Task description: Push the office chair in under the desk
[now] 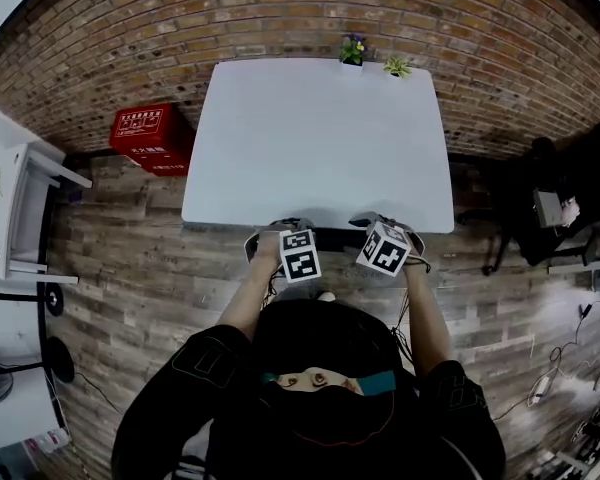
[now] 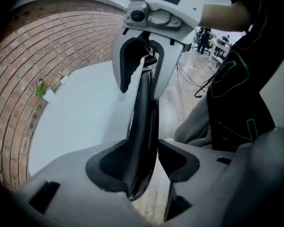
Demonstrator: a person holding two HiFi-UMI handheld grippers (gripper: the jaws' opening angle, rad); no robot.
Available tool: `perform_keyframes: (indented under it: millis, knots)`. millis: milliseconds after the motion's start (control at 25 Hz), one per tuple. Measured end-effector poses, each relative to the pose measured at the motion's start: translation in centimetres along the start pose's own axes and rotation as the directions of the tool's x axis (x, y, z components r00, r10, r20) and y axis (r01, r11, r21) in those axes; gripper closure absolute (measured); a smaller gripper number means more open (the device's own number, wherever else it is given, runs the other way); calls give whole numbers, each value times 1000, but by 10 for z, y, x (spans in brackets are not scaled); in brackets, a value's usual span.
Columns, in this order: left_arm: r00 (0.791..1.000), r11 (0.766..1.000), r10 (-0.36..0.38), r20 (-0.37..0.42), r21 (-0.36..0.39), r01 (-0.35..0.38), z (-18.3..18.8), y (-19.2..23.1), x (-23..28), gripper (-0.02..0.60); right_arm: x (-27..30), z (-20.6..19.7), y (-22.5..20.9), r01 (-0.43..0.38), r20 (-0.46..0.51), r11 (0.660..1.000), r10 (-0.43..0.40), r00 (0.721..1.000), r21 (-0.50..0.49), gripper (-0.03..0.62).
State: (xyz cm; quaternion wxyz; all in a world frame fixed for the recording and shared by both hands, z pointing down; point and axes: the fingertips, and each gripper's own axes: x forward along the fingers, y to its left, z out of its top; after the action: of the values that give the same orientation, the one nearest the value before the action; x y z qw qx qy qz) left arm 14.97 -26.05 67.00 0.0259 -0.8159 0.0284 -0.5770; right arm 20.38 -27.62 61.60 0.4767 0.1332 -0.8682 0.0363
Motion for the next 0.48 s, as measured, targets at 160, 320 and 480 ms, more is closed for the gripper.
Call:
perform_keyframes:
  millis: [160,320,480]
  knots:
    - [977,992,107,186,-84,-93,33,35,-36,539,-23,17,-31,60,151,991,-77,986,118,401]
    - [821,947,295,489,-261,-185,84,86,-101,572,-48,33,-54,100,243,981,-139,960,164,466]
    - [648,887,441,621,-414,-206,111,126,-170,574,-79,53,-86,204,320,962,-253,913,181,536]
